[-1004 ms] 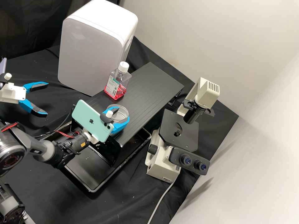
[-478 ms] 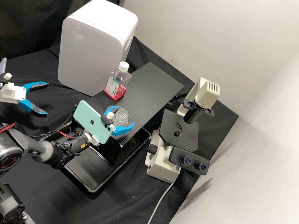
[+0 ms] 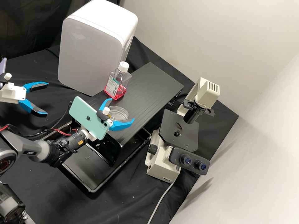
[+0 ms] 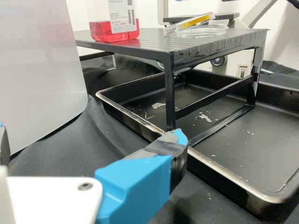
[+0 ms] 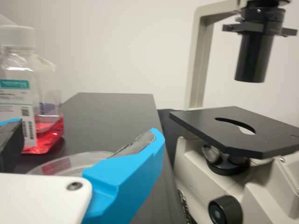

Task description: Place the lid on the petri dish

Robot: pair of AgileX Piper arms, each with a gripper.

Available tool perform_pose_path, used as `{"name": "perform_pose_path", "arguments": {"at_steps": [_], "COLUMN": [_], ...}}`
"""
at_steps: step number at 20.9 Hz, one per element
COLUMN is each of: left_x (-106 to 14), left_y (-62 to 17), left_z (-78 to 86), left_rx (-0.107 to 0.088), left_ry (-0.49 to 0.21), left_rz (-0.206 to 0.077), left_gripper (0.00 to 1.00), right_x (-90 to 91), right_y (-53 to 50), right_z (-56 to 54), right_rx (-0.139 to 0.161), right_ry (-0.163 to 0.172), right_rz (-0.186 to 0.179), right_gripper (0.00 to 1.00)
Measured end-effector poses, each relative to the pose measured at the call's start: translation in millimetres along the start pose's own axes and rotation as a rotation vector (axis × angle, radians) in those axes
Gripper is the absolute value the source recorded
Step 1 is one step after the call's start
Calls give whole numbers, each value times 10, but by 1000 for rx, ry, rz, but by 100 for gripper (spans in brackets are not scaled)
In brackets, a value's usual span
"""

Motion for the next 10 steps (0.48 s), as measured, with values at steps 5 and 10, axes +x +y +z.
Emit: {"name": "perform_pose_path", "arguments": {"at_steps": [5,10], "left_x": [0,0], "left_y": [0,0], "left_z": [0,-2], "left_rx": [0,-1], "left_ry": [0,2], "left_rz": [0,0], "left_gripper": [100,100], "right_x": [-4,9], "right_y": [-73,-158], "right_z": [-72,-77], "right_rx": [-20,-35], "right_ry": [24,26], "right_rz": [-25,-57], "right_gripper": [100,100]}}
